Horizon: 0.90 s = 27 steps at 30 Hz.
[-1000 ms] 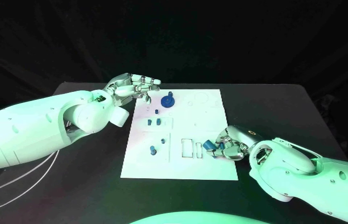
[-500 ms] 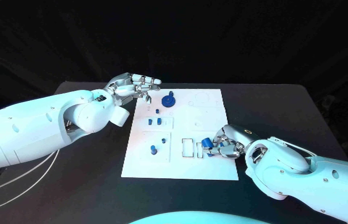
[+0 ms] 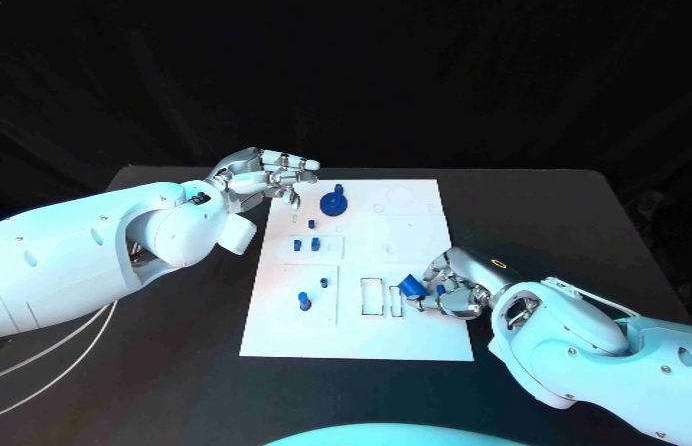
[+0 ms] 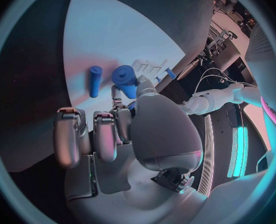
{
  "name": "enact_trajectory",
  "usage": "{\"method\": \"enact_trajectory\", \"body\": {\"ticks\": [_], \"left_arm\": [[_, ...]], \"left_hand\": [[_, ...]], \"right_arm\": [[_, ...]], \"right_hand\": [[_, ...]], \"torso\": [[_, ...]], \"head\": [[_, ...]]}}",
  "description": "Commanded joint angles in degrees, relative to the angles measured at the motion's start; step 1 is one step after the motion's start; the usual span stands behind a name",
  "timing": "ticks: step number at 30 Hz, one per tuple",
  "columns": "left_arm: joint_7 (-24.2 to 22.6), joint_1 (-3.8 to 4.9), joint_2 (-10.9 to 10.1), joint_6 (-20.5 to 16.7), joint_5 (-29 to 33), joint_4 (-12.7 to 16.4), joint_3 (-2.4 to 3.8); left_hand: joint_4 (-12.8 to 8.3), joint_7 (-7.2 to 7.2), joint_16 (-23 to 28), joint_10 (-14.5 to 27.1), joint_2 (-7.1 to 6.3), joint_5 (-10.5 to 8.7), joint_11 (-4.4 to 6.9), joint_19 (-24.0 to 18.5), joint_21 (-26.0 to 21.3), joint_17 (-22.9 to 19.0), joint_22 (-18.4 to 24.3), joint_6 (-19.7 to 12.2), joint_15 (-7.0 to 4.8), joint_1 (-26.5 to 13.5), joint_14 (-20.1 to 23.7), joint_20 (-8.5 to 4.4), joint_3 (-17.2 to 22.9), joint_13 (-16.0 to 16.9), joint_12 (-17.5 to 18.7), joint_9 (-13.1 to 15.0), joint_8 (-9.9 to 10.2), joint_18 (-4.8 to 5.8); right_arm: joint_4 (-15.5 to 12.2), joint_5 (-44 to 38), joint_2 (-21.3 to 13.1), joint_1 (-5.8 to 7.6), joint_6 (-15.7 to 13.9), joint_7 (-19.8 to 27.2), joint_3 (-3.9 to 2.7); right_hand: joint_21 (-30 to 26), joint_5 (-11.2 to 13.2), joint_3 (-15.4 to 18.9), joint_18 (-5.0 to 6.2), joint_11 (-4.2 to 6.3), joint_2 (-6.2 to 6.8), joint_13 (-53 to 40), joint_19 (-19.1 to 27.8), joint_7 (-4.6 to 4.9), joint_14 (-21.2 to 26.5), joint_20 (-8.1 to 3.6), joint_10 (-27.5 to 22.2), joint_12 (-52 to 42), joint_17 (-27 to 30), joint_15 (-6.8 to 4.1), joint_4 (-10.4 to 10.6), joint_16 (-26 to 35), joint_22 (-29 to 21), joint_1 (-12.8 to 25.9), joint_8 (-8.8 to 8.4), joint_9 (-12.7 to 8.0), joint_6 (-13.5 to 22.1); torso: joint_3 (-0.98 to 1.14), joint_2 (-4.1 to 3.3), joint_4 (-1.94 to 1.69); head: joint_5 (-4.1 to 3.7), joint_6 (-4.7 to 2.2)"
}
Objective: Assemble the parts on the task board
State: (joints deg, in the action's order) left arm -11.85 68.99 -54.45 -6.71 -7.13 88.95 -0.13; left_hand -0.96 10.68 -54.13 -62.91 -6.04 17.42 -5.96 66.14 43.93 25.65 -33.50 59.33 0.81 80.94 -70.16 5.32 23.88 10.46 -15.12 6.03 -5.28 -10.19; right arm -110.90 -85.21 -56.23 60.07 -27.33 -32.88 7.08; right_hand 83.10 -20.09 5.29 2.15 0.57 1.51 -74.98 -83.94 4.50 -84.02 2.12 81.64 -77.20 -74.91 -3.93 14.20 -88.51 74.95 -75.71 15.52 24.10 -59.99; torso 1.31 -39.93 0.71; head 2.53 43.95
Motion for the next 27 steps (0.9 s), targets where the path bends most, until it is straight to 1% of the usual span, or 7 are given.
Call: {"method": "enact_trajectory", "body": {"ticks": [1, 4, 8, 16, 21, 25, 27], "left_arm": [[-0.4, -0.01, 0.3, 1.0, 0.1, 0.0, 0.01], [-0.4, -0.02, 0.3, 1.0, 0.1, -0.1, 0.01], [-0.4, -0.02, 0.4, 1.0, 0.1, 0.0, 0.01], [-0.4, -0.02, 0.4, 1.0, 0.1, 0.1, 0.01], [-0.3, -0.02, 0.4, 1.1, 0.1, 0.2, 0.01], [-0.3, -0.02, 0.4, 1.1, 0.1, 0.3, 0.01], [-0.3, -0.02, 0.3, 1.1, 0.1, 0.3, 0.01]], "left_hand": [[0.0, -0.11, 0.3, 0.6, 0.07, -0.03, -0.01, -0.1, -0.2, -0.1, 0.1, -0.5, 0.0, -0.4, 0.3, 0.13, 0.4, 0.0, -0.3, -0.1, -0.3, -0.36], [0.0, -0.11, 0.3, 0.6, 0.07, -0.03, -0.01, -0.1, -0.2, -0.1, 0.1, -0.5, 0.0, -0.4, 0.3, 0.13, 0.4, 0.0, -0.3, -0.1, -0.3, -0.36], [0.0, -0.11, 0.3, 0.6, 0.07, -0.03, -0.01, -0.1, -0.2, -0.1, 0.1, -0.5, 0.0, -0.4, 0.3, 0.13, 0.4, 0.0, -0.3, -0.1, -0.3, -0.36], [0.0, -0.11, 0.3, 0.6, 0.07, -0.03, -0.01, -0.1, -0.2, -0.1, 0.1, -0.5, 0.0, -0.4, 0.3, 0.13, 0.4, 0.0, -0.3, -0.1, -0.3, -0.36], [0.0, -0.11, 0.3, 0.6, 0.07, -0.03, -0.01, -0.1, -0.2, -0.1, 0.1, -0.5, 0.0, -0.4, 0.3, 0.13, 0.4, 0.0, -0.3, -0.1, -0.3, -0.36], [0.0, -0.11, 0.3, 0.6, 0.07, -0.03, -0.01, -0.1, -0.2, -0.1, 0.1, -0.5, 0.0, -0.4, 0.3, 0.13, 0.4, 0.0, -0.3, -0.1, -0.3, -0.36], [0.0, -0.11, 0.3, 0.6, 0.07, -0.03, -0.01, -0.1, -0.2, -0.1, 0.1, -0.5, 0.0, -0.4, 0.3, 0.13, 0.4, 0.0, -0.3, -0.1, -0.3, -0.36]], "right_arm": [[-1.2, 2.6, 0.0, 0.87, -4.3, -0.6, -0.17], [-1.7, 4.2, 0.6, 1.36, -4.7, -0.5, -0.2], [-1.3, 6.0, 2.1, 1.58, -4.4, -0.3, -0.22], [1.0, 9.2, 6.0, 1.32, -1.3, -0.1, -0.15], [2.1, 10.2, 7.3, 1.27, 0.7, -0.2, -0.11], [2.7, 10.5, 8.0, 1.23, 2.1, -0.3, -0.08], [2.9, 10.5, 8.2, 1.22, 2.7, -0.4, -0.07]], "right_hand": [[0.3, -0.4, 0.0, -0.68, -0.09, -0.97, -3.0, -4.5, -0.67, -5.6, -0.37, 0.2, -0.4, -13.2, -0.36, -0.1, -0.2, 11.5, 0.0, 0.25, 1.3, -0.9], [0.4, -0.6, 0.1, -0.71, -0.05, -1.04, -3.1, -4.5, -0.69, -5.6, -0.42, 0.3, -0.4, -13.2, -0.4, 0.1, -0.2, 11.6, 0.2, 0.35, 1.5, -0.9], [0.4, -0.6, 0.1, -0.7, -0.04, -1.07, -3.1, -4.5, -0.7, -5.6, -0.44, 0.3, -0.4, -13.3, -0.42, 0.1, -0.3, 11.6, 0.2, 0.38, 1.6, -0.9], [0.5, -0.8, 0.8, -0.73, 0.1, -1.48, -3.3, -4.5, -0.88, -5.6, -0.57, 0.5, -0.4, -13.3, -0.53, 1.4, -0.3, 11.7, 1.9, 0.86, 2.7, -1.1], [0.7, -1.1, 1.7, -0.78, 0.36, -2.4, -3.6, -4.6, -1.22, -5.6, -0.73, 0.8, -0.5, -13.4, -0.73, 2.4, -0.3, 11.8, 4.5, 1.53, 3.8, -1.7], [0.9, -2.7, 2.8, -0.81, 0.71, -2.8, -3.8, -4.6, -1.63, -5.6, -0.96, 1.1, -0.5, -13.4, -1.01, 2.4, -0.4, 12.0, 6.4, 2.23, 4.9, -2.2], [0.9, -2.9, 3.2, -0.82, 0.81, -2.92, -3.9, -4.7, -1.75, -5.6, -1.03, 1.1, -0.5, -13.4, -1.09, 2.4, -0.4, 12.0, 7.0, 2.47, 5.2, -2.3]], "torso": [[-0.06, -0.03, -0.03], [-0.04, -0.07, -0.07], [0.0, -0.16, -0.07], [-0.04, -0.21, -0.17], [-0.08, -0.23, -0.15], [-0.03, -0.21, -0.1], [-0.04, -0.17, -0.1]], "head": [[-0.19, -0.22], [-0.18, -0.28], [-0.11, -0.26], [-0.05, 0.02], [0.0, 0.2], [0.1, 0.41], [0.11, 0.51]]}}
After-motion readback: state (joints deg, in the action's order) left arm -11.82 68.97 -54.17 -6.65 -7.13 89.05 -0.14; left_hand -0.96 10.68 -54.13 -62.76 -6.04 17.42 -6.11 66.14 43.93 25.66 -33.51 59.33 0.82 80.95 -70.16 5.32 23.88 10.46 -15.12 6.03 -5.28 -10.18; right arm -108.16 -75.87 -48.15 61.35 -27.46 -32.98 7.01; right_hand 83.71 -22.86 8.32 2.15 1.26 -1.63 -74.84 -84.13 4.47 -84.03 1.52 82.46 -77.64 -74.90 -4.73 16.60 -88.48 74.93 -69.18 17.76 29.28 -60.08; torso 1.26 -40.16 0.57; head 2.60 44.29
